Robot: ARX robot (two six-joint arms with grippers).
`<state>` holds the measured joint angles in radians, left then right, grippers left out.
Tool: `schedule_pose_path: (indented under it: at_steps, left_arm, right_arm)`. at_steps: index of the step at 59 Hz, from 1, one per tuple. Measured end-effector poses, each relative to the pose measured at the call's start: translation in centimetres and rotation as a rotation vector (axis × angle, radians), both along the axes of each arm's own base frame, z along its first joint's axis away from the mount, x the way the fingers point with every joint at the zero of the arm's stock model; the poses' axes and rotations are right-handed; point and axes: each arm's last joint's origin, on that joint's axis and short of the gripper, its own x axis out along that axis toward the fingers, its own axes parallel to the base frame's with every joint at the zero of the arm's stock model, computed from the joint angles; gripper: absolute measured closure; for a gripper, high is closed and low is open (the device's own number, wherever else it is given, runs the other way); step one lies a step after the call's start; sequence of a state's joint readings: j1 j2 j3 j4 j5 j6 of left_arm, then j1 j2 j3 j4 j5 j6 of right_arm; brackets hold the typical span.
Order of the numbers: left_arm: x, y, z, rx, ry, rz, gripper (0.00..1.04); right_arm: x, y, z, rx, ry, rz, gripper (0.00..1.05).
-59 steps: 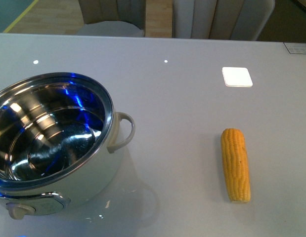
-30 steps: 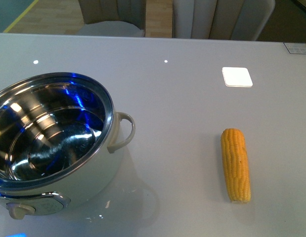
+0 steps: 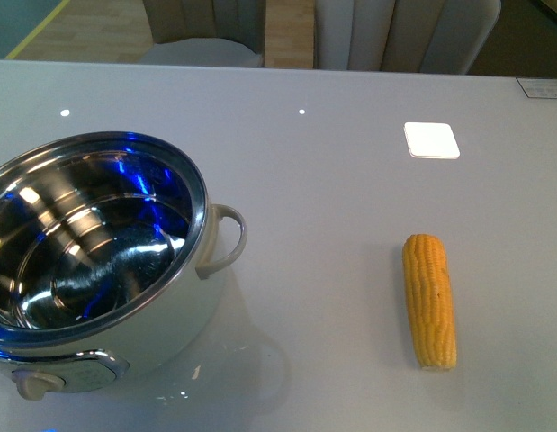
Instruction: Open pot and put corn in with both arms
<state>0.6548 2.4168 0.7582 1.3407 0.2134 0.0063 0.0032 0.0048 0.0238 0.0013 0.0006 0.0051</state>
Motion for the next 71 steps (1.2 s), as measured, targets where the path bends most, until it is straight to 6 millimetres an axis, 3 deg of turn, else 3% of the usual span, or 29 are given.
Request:
schedule_pose_path:
  at_steps: [12, 17, 23, 42, 54, 61, 67, 71]
  left_arm:
    - [-0.8, -2.2, 6.7, -0.008, -0.137, -0.019, 0.07]
    - [-1.9, -4.2, 11.1, -0.03, -0.245, -0.023, 0.07]
    - [-3.3, -6.2, 13.8, -0.049, -0.306, -0.014, 0.07]
    - [-8.9, -12.4, 17.6, -0.119, -0.341, -0.034, 0.07]
    - [-10.0, -13.2, 18.6, -0.105, -0.376, -0.059, 0.07]
    - [-10.8, -14.6, 18.1, 0.01, -0.304, -0.378, 0.3]
    - [-11.6, -15.9, 17.8, 0.066, -0.287, -0.417, 0.46]
    - [-12.4, -16.9, 17.7, 0.098, -0.287, -0.421, 0.65]
  right_arm:
    - [0.0, 0.0, 0.0, 0.0, 0.0, 0.0, 0.09]
    - [0.0, 0.0, 0.0, 0.0, 0.0, 0.0, 0.09]
    - [0.0, 0.0, 0.0, 0.0, 0.0, 0.0, 0.09]
    - [0.0, 0.0, 0.0, 0.0, 0.0, 0.0, 0.09]
    - [0.0, 0.0, 0.0, 0.0, 0.0, 0.0, 0.09]
    - [0.0, 0.0, 0.0, 0.0, 0.0, 0.001, 0.09]
    - [0.0, 0.0, 0.0, 0.0, 0.0, 0.001, 0.09]
    - [0.0, 0.0, 0.0, 0.0, 0.0, 0.0, 0.09]
